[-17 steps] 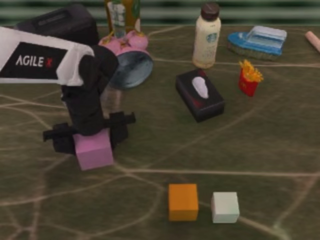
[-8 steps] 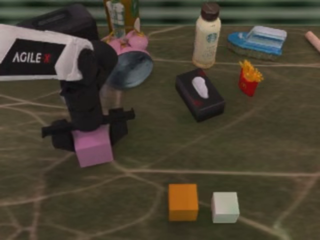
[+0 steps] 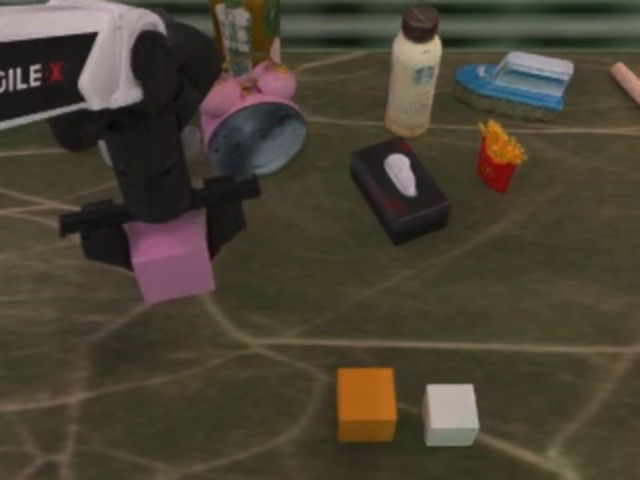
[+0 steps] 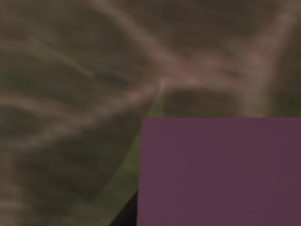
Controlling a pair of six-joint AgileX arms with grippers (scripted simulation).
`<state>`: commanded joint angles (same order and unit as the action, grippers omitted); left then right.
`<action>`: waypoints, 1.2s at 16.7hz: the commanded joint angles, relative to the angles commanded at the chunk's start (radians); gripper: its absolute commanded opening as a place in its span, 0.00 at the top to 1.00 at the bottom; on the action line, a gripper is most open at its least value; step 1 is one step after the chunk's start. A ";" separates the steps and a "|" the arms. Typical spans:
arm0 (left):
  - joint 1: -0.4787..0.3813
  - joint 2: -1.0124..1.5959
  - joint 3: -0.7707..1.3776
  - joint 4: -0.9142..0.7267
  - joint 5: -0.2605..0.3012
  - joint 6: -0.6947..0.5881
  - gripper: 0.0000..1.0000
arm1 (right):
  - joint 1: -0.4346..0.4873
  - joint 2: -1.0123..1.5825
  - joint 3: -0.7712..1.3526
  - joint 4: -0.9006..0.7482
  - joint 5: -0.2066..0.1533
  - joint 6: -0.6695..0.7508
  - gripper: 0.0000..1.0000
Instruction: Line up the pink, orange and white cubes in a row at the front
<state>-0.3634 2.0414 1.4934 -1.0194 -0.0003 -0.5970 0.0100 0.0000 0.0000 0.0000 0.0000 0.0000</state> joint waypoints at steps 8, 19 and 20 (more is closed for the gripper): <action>-0.162 -0.130 -0.142 0.010 -0.001 -0.047 1.00 | 0.000 0.000 0.000 0.000 0.000 0.000 0.00; -0.339 -0.277 -0.312 0.037 0.000 -0.103 1.00 | 0.000 0.000 0.000 0.000 0.000 0.000 0.00; -0.339 -0.269 -0.325 0.058 0.000 -0.104 1.00 | 0.000 0.000 0.000 0.000 0.000 0.000 0.00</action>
<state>-0.7028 1.7728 1.1681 -0.9612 -0.0007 -0.7006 0.0100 0.0000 0.0000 0.0000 0.0000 0.0000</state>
